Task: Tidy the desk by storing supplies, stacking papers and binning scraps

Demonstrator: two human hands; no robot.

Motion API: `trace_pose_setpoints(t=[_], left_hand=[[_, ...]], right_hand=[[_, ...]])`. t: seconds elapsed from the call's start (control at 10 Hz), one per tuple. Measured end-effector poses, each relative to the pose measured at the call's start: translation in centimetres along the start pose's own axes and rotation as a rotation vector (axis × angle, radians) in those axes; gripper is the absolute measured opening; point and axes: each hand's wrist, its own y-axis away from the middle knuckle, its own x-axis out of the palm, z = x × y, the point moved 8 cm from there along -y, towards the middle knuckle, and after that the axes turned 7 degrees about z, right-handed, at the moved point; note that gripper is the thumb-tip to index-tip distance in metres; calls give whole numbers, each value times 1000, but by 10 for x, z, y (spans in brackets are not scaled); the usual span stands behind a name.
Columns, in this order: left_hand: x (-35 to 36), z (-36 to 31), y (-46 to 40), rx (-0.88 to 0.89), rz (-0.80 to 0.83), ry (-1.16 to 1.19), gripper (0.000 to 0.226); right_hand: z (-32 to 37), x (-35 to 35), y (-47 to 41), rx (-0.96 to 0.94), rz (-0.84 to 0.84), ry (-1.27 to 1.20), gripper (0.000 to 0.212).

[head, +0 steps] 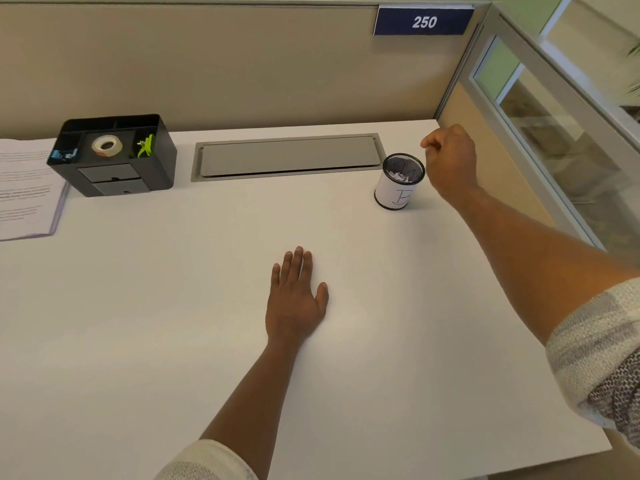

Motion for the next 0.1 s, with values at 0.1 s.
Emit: trace_pose_setpoints(t=[0.1], left_hand=[[3,2,-3,20,12,-9,66]], right_hand=[[32,39,51,-205,107,-8,23]])
